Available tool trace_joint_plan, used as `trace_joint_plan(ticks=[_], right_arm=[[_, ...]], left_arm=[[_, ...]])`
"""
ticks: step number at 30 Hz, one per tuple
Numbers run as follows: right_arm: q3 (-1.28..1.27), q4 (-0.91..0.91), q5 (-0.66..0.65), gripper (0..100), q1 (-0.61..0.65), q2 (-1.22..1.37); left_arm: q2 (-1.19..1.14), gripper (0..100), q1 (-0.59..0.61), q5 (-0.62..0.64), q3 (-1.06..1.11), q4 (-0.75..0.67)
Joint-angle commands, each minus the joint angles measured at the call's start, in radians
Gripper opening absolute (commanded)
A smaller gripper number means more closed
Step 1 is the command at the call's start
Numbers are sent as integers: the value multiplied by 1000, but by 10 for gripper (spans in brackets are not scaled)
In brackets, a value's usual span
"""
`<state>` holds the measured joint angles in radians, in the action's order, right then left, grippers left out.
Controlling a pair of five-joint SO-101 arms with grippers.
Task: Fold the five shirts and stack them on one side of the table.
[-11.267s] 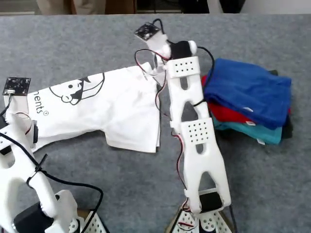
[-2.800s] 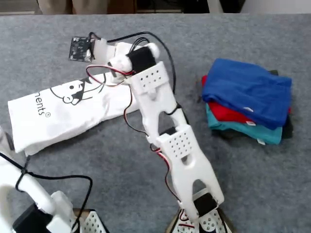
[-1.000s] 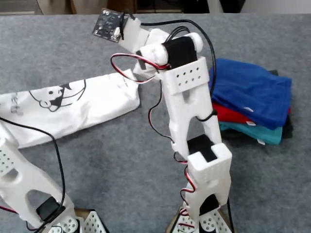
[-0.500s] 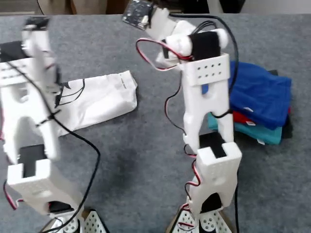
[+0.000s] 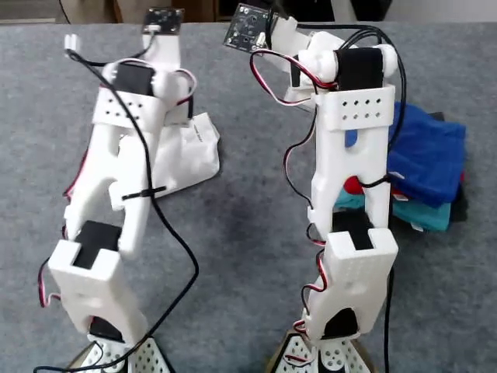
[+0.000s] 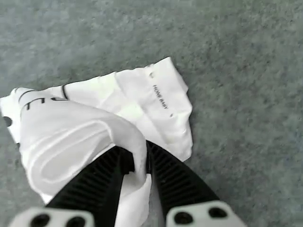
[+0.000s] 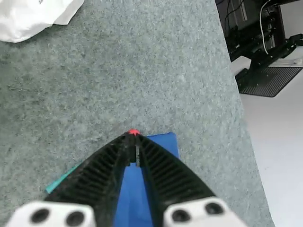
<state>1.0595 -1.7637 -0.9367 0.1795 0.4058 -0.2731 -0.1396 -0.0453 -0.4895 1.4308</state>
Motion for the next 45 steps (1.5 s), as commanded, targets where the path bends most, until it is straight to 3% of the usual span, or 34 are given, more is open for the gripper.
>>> trace_joint_plan(ticks=[1,7,10,13,17,21,24,27,33,40,45], right_arm=[[7,-11,-14,2,-7,-53],[7,-9,-14,2,-22,-53],[5,-9,-14,2,-15,-51],[5,-6,-14,2,-15,-51],[5,-3,-14,2,8,-50],[-1,-2,-5,2,113,-45],[-19,60,106,2,265,-12],[-73,247,216,2,398,96],[-79,417,239,2,610,381],[54,539,232,2,587,653],[203,229,232,2,522,723]], left_arm=[[-12,19,-28,49,-3,-66],[-62,36,-26,87,-3,-126],[-85,149,-18,103,-3,-121],[-77,225,15,238,-6,-121],[-38,226,75,313,-91,-35],[-7,118,245,249,-221,101],[-7,12,407,160,-272,206],[-2,24,565,106,-278,293],[2,20,839,-17,-276,328],[2,20,985,-107,-216,328],[2,20,993,-123,-178,328]])
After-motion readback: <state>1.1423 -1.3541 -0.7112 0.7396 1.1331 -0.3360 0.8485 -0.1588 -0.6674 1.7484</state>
